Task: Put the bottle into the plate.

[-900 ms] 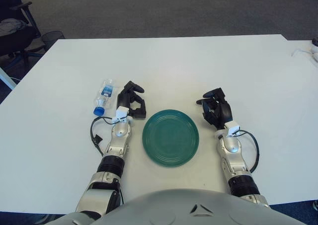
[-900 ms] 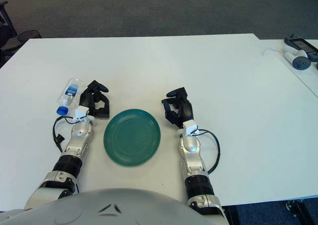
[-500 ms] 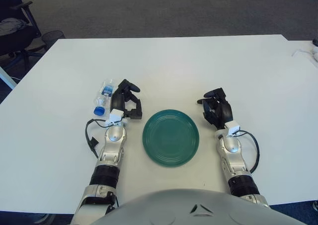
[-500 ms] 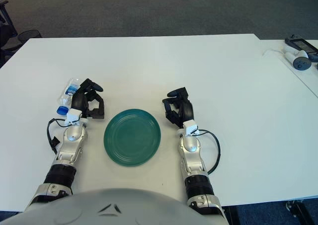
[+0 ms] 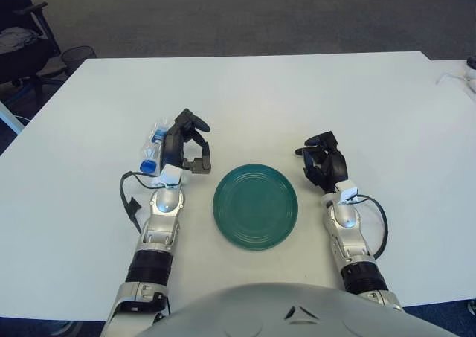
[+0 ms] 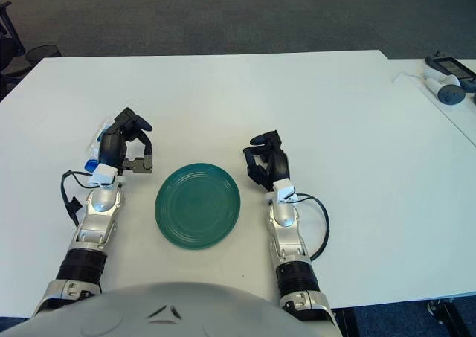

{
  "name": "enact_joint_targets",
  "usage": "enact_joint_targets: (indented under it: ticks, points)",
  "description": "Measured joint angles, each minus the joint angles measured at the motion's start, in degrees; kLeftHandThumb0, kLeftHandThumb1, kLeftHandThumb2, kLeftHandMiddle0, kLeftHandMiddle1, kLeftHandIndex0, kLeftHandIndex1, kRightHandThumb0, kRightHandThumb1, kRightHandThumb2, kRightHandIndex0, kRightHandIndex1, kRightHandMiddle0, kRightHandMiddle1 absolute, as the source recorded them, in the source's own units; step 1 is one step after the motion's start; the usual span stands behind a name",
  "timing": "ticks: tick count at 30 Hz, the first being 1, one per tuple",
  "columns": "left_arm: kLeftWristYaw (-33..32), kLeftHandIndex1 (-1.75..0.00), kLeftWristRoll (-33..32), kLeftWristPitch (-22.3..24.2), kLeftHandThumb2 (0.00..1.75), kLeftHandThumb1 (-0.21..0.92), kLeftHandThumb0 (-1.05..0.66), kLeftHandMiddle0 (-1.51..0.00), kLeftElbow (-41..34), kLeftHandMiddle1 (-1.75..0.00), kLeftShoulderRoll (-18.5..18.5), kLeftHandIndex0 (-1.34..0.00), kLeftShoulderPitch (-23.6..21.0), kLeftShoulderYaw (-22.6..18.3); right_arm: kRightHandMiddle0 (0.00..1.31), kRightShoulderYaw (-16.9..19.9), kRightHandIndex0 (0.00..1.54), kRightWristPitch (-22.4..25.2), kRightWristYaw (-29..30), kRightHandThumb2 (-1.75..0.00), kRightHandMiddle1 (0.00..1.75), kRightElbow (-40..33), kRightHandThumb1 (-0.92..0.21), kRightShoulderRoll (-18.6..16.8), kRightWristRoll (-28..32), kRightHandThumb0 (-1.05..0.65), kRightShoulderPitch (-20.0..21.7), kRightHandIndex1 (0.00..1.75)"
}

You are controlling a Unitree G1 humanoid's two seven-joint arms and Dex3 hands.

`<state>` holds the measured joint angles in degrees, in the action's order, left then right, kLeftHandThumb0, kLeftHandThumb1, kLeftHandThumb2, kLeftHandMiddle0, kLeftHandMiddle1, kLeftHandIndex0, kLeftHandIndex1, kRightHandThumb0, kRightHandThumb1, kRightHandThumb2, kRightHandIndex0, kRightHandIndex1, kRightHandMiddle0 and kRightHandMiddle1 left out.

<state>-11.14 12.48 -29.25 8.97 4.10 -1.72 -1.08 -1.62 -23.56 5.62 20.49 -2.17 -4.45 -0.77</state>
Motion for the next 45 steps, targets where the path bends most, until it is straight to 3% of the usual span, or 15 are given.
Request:
enact_joint_targets:
  ticks: [8, 18, 25, 37, 39, 41, 42, 43, 44, 45]
  points:
    - [-6.2, -1.75, 9.5, -4.3, 1.57, 0.07, 0.0, -0.83, -2.4, -1.65, 2.3, -0.57, -0.3, -1.2, 0.18, 0.0, 0.41, 0.2, 0.4, -0.52, 1.75, 0.0, -0.92, -0.1, -0.5, -0.34, 0.1, 1.16]
    - [-20.9, -1.75, 27.0, -3.6, 1.57, 0.08, 0.0, -0.82, -5.9, -1.67, 5.0, -0.56, -3.1, -3.1, 0.18, 0.0, 0.43, 0.7, 0.0, -0.52, 1.75, 0.5, -0.92, -0.2, -0.4, -0.34, 0.8, 1.18]
    - [-26.2, -1.75, 39.3, 8.2, 1.57, 0.08, 0.0, -0.82, -9.3, -1.67, 6.5, -0.56, -6.9, -3.3, 0.18, 0.1, 0.44, 1.0, -0.1, -0.53, 1.75, 1.1, -0.92, -0.4, -0.4, -0.34, 1.4, 1.18]
    - [-28.8, -1.75, 46.7, 27.5, 1.63, 0.03, -0.01, -0.83, -6.0, -1.7, 13.0, -0.61, -16.4, -4.1, 0.18, 0.1, 0.43, 1.0, 0.1, -0.52, 1.75, 2.2, -0.92, -0.6, -0.5, -0.34, 2.4, 1.18]
    - [-28.4, -1.62, 47.7, 30.6, 1.58, 0.04, -0.01, -0.81, -5.7, -1.72, 13.3, -0.66, -16.7, -3.5, 0.18, 0.1, 0.42, 0.9, 0.3, -0.52, 1.75, 2.4, -0.92, -0.7, -0.6, -0.34, 2.6, 1.18]
    - [-26.7, -1.69, 48.9, 34.4, 1.34, 0.29, -0.01, -0.57, -5.6, -1.74, 13.5, -0.5, -16.8, -2.8, 0.18, 0.0, 0.43, 0.9, 0.4, -0.52, 1.75, 2.6, -0.92, -0.7, -0.7, -0.34, 2.7, 1.18]
    - [-25.2, -1.7, 49.4, 36.4, 1.22, 0.38, -0.08, -0.55, -5.6, -1.74, 13.5, -0.46, -16.8, -2.4, 0.18, 0.0, 0.43, 0.9, 0.5, -0.52, 1.75, 2.6, -0.92, -0.7, -0.8, -0.34, 2.8, 1.18]
    - [-23.2, -1.72, 50.1, 38.5, 1.02, 0.54, -0.19, -0.52, -5.9, -1.74, 13.5, -0.39, -16.8, -2.0, 0.18, 0.0, 0.43, 0.9, 0.5, -0.52, 1.75, 2.6, -0.92, -0.7, -0.8, -0.34, 2.8, 1.18]
    - [-20.8, -1.69, 50.9, 40.8, 0.9, 0.68, -0.43, -0.45, -6.3, -1.74, 13.5, -0.26, -16.8, -1.4, 0.18, 0.0, 0.43, 0.9, 0.5, -0.52, 1.75, 2.6, -0.92, -0.7, -0.8, -0.34, 2.9, 1.18]
    - [-18.3, -1.67, 51.6, 42.8, 0.86, 0.72, -0.53, -0.42, -6.7, -1.74, 13.5, -0.23, -16.7, -1.0, 0.18, 0.0, 0.43, 0.9, 0.5, -0.52, 1.75, 2.6, -0.92, -0.7, -0.8, -0.34, 2.9, 1.18]
